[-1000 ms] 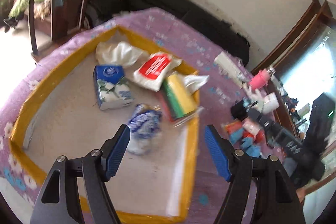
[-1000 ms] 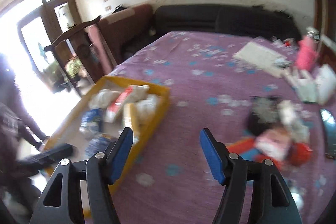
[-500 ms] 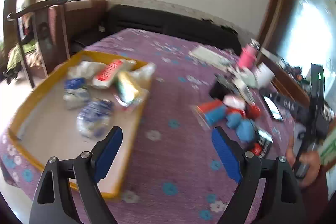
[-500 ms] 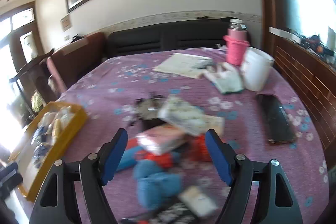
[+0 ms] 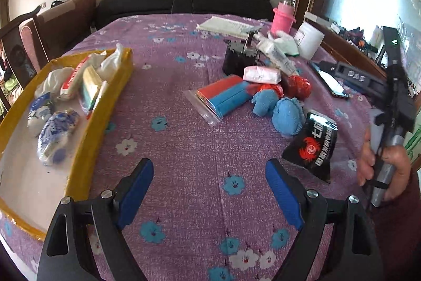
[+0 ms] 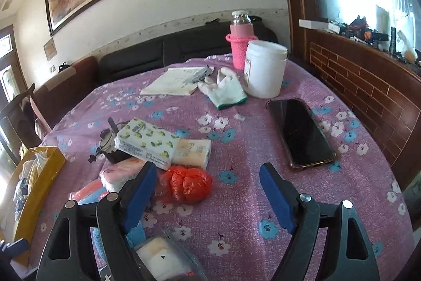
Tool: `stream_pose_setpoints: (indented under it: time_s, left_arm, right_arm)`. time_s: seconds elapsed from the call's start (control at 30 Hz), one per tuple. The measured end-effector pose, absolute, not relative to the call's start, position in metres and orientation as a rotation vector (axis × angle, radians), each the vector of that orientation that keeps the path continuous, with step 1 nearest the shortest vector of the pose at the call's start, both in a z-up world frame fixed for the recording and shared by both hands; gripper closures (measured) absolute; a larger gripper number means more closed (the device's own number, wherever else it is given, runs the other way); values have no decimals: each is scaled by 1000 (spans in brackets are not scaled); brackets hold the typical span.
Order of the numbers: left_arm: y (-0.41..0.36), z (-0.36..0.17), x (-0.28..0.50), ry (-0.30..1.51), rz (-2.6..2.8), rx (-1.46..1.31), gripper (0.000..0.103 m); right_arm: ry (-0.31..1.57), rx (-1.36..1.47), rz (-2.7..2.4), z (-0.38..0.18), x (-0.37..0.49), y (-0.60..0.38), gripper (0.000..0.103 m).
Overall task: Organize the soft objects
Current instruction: 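Move both open grippers back over the remaining pile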
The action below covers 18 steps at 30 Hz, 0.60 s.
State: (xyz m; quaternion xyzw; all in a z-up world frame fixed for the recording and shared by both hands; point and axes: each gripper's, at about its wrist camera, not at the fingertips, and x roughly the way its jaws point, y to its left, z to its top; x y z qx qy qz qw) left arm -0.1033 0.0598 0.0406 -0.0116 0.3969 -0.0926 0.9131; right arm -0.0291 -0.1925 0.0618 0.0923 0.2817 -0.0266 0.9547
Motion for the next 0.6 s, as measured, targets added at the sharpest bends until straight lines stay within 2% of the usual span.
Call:
stream_pose_setpoints:
  time_s: [0.33, 0.53, 0.6]
  left_arm:
    - [58, 29, -56, 850, -157, -31, 17]
    - [77, 12, -40, 936, -168, -160, 17]
    - [77, 11, -39, 939, -181, -166, 10]
  right_arm:
    - [507, 170, -106, 67, -39, -193, 16]
    - [521, 167, -114, 64, -36, -193, 15]
    - [526, 164, -116, 63, -35, -193, 15]
